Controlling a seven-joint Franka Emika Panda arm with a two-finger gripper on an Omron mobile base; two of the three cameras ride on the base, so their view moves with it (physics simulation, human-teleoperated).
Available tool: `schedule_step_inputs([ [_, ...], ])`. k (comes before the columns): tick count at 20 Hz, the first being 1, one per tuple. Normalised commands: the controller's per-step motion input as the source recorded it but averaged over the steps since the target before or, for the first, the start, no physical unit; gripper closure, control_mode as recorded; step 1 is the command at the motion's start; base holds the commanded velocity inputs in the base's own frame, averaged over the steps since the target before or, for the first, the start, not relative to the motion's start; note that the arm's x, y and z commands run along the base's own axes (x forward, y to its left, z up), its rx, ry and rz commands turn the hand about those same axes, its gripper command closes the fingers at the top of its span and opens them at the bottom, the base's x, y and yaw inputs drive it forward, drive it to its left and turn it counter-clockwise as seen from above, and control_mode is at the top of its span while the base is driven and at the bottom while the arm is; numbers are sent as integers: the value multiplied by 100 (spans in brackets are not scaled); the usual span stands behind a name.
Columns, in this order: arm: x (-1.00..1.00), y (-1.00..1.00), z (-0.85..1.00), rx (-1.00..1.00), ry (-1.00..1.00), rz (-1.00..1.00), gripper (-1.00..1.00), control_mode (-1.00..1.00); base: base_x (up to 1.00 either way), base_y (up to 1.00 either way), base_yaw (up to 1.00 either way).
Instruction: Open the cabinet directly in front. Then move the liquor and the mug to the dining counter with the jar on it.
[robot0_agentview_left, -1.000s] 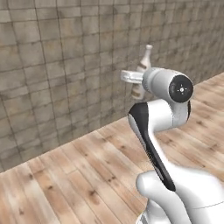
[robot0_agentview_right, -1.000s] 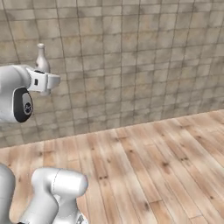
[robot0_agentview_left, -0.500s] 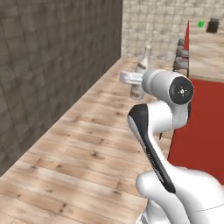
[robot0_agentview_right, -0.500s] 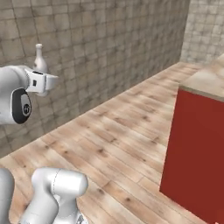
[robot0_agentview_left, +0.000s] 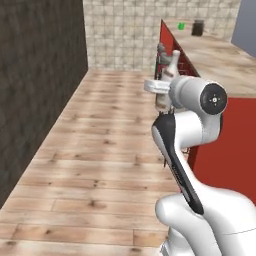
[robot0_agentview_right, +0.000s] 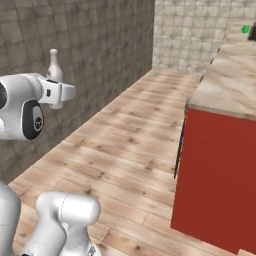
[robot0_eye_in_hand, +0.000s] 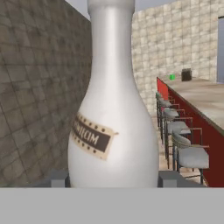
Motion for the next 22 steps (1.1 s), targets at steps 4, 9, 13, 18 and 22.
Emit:
schedule_step_inputs([
  [4,0,0,0,0,0,0,100,100,100,96,-11],
  [9,0,0,0,0,0,0,100,100,100,57,-10],
  [13,0,0,0,0,0,0,100,100,100,22,-16],
  [18,0,0,0,0,0,0,100,100,100,20,-18],
  [22,0,0,0,0,0,0,100,100,100,33,-16],
])
